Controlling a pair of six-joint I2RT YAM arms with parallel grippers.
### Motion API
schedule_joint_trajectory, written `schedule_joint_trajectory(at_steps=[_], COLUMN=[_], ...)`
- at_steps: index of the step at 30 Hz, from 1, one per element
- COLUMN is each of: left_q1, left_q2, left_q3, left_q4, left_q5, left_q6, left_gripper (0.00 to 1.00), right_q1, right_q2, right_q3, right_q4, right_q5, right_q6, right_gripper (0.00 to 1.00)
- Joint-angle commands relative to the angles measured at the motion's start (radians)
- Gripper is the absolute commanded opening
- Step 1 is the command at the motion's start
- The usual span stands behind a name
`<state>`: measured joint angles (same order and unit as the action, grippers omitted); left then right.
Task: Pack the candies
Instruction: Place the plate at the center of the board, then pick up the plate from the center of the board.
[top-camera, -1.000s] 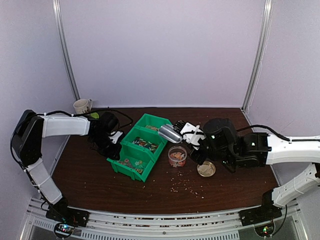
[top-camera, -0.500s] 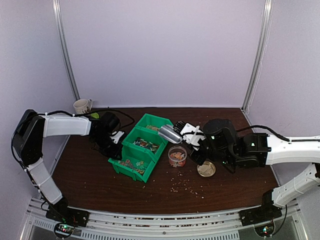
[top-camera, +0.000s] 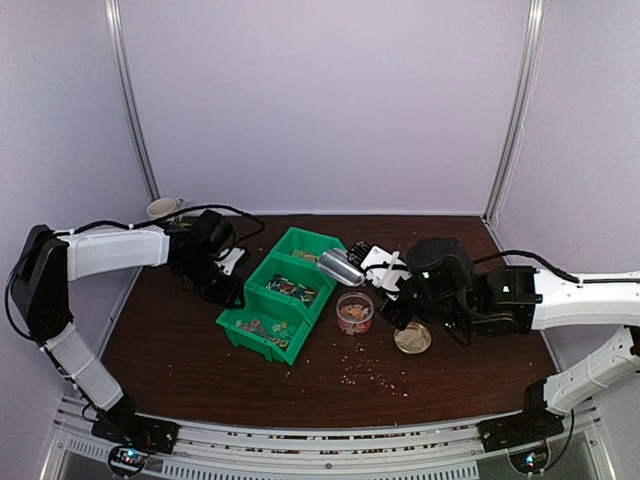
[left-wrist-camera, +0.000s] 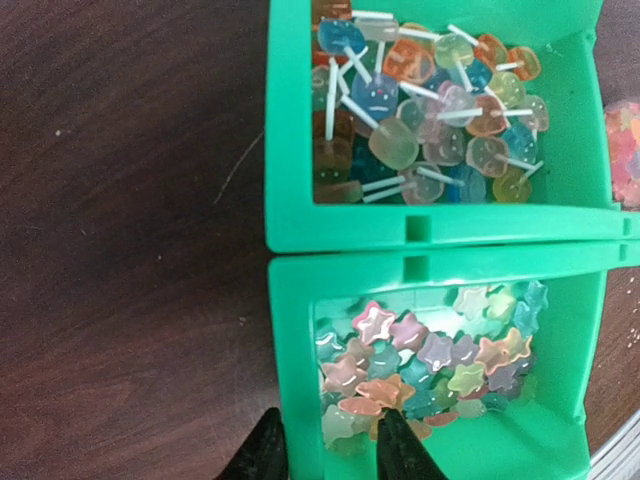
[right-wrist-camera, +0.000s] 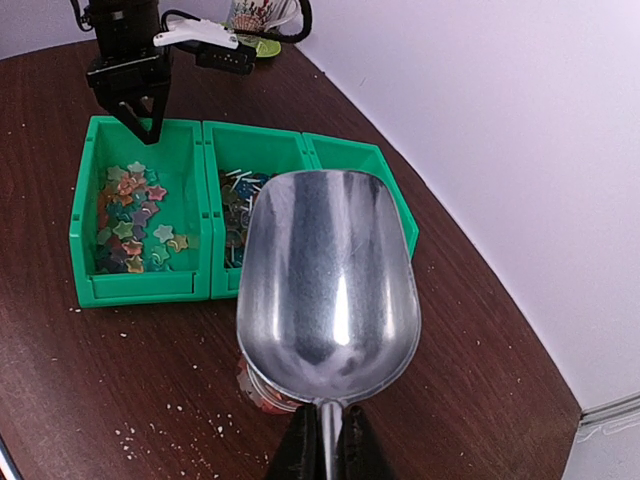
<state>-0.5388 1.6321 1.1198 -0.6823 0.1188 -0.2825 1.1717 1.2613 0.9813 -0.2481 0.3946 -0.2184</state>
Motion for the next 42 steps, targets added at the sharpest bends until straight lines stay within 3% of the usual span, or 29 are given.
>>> schedule_joint_trajectory(at_steps=[1, 15, 29, 42], left_q1=[-0.004, 0.0, 0.066, 0.065], left_q2=[-0.055, 0.066, 0.287, 0.38], left_q3=[0.05, 0.277, 0.474, 0.502], left_q4=[-0.019, -0.099, -0.106, -0.106], left_q5=[-0.028, -0.09, -0.001, 0.021], left_q6=[0.003, 0.016, 0.04, 0.031], left_gripper=[0.33, 0.38, 0.39, 0.38], right_q1=[0.002, 0.004, 0.004, 0.004], right_q2=[-0.025, -0.034, -0.062, -0.066], right_q3=[-0.003, -0.008, -0.029, -0.047], right_q4=[0.036, 0.033, 0.052, 0.065], right_q5=[0.024, 0.012, 0.005, 0.006], right_q6=[-0.007, 0.005, 0.011, 0.019], right_gripper=[0.0, 0.0, 0.0, 0.0])
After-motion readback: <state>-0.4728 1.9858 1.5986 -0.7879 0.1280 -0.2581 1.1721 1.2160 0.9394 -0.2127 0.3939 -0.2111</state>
